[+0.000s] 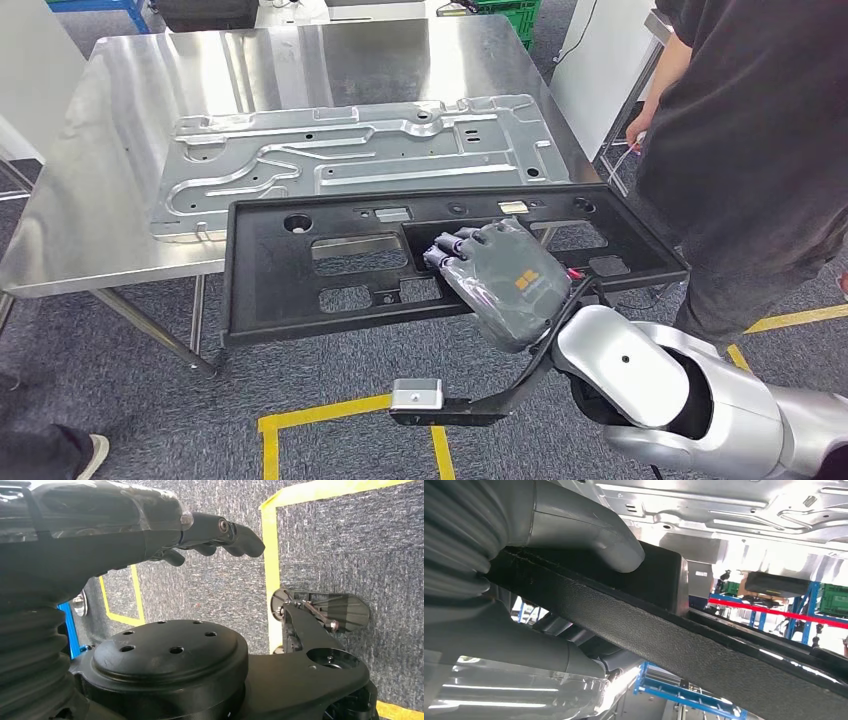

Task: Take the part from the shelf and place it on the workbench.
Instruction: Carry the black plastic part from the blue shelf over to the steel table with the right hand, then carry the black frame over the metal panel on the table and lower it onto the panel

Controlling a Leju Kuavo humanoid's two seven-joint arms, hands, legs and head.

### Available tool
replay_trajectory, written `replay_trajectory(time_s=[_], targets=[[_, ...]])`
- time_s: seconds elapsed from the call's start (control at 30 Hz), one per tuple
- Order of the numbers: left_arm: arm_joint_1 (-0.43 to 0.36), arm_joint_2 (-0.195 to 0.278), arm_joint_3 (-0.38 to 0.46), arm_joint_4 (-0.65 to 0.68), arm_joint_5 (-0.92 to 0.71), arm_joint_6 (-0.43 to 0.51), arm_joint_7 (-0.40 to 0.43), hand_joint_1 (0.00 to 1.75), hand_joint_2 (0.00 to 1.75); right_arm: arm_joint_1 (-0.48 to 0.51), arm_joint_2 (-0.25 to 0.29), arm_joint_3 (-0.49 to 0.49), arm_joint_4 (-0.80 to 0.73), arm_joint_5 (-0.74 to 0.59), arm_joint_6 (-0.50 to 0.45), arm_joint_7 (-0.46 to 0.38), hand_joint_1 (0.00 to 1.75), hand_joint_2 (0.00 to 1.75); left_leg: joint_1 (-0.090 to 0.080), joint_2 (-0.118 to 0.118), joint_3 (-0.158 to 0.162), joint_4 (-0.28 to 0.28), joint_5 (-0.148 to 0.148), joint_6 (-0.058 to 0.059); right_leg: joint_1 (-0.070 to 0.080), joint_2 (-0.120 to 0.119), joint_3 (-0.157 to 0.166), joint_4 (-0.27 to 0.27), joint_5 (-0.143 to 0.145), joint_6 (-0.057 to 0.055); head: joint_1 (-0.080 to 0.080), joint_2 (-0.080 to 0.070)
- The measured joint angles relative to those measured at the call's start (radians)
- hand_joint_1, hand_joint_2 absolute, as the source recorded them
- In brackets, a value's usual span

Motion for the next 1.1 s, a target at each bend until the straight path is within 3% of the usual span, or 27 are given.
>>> replay_trajectory(time_s=[0.47, 0.63, 0.7, 0.77, 0.8, 0.83, 0.87, 0.93, 0.97, 1.0, 1.1], targets=[[0.000, 0.000, 0.000, 0.000, 0.001, 0.001, 0.011, 0.00, 1.75, -0.011, 0.008, 0.016, 0.000, -0.010, -0.004, -0.011, 1.75, 1.75, 0.000, -0.001, 0.000, 0.000, 0.000, 0.000, 0.000, 0.000, 0.000, 0.000, 0.000, 0.000, 0.000, 0.000], [-0.001, -0.001, 0.000, 0.000, 0.002, 0.002, 0.015, 0.00, 1.75, -0.021, 0.010, 0.024, 0.000, -0.010, -0.015, -0.015, 1.75, 1.75, 0.001, 0.002, 0.014, -0.018, 0.001, 0.018, -0.002, -0.010, 0.001, -0.003, -0.004, 0.021, -0.002, 0.000], [-0.001, -0.002, 0.000, -0.001, 0.001, 0.003, 0.015, 0.00, 1.75, -0.027, 0.011, 0.026, 0.000, -0.010, -0.020, -0.020, 1.75, 1.75, 0.006, 0.009, 0.031, -0.033, 0.004, 0.023, -0.001, -0.031, -0.037, 0.076, -0.041, 0.022, 0.004, 0.000], [0.000, -0.002, 0.000, 0.000, 0.001, 0.003, 0.015, 0.00, 1.75, -0.030, 0.013, 0.032, 0.002, -0.010, -0.024, -0.025, 1.75, 1.75, 0.006, 0.017, 0.042, -0.035, -0.003, 0.023, -0.001, -0.042, -0.109, 0.208, -0.092, 0.025, 0.012, 0.000], [0.001, -0.002, 0.000, 0.000, 0.000, 0.003, 0.015, 0.00, 1.75, -0.030, 0.014, 0.036, 0.004, -0.011, -0.025, -0.028, 1.75, 1.75, 0.006, 0.020, 0.048, -0.035, -0.008, 0.021, -0.001, -0.044, -0.136, 0.253, -0.099, 0.026, 0.015, 0.000], [0.002, -0.003, 0.000, 0.000, -0.001, 0.003, 0.015, 0.00, 1.75, -0.031, 0.015, 0.041, 0.006, -0.014, -0.026, -0.032, 1.75, 1.75, 0.007, 0.023, 0.056, -0.034, -0.015, 0.018, -0.002, -0.045, -0.147, 0.264, -0.085, 0.027, 0.018, 0.000], [0.003, -0.003, 0.000, 0.000, -0.003, 0.003, 0.015, 0.00, 1.75, -0.032, 0.017, 0.045, 0.008, -0.019, -0.029, -0.035, 1.75, 1.75, 0.007, 0.026, 0.065, -0.034, -0.022, 0.014, -0.003, -0.047, -0.140, 0.235, -0.052, 0.027, 0.022, 0.000], [0.003, -0.004, 0.000, 0.000, -0.009, 0.003, 0.015, 0.00, 1.75, -0.036, 0.023, 0.053, 0.017, -0.033, -0.039, -0.044, 1.75, 1.75, 0.008, 0.031, 0.083, -0.034, -0.038, 0.004, -0.004, -0.052, -0.091, 0.113, 0.030, 0.024, 0.027, 0.000], [0.001, -0.005, 0.000, 0.000, -0.013, 0.002, 0.016, 0.00, 1.75, -0.038, 0.028, 0.056, 0.023, -0.043, -0.046, -0.048, 1.75, 1.75, 0.007, 0.034, 0.088, -0.033, -0.046, -0.003, -0.002, -0.054, -0.068, 0.060, 0.052, 0.020, 0.029, 0.000], [0.000, -0.006, 0.000, 0.000, -0.017, 0.002, 0.016, 0.00, 1.75, -0.040, 0.033, 0.058, 0.031, -0.052, -0.056, -0.055, 1.75, 1.75, 0.006, 0.038, 0.088, -0.033, -0.051, -0.009, 0.000, -0.055, -0.055, 0.030, 0.056, 0.014, 0.029, 0.000], [-0.005, -0.006, -0.001, -0.001, -0.031, -0.001, 0.018, 0.00, 1.75, -0.052, 0.052, 0.064, 0.068, -0.068, -0.097, -0.077, 1.75, 1.75, 0.006, 0.046, 0.090, -0.034, -0.064, -0.027, 0.003, -0.051, -0.048, 0.014, 0.034, -0.009, 0.025, 0.000]])
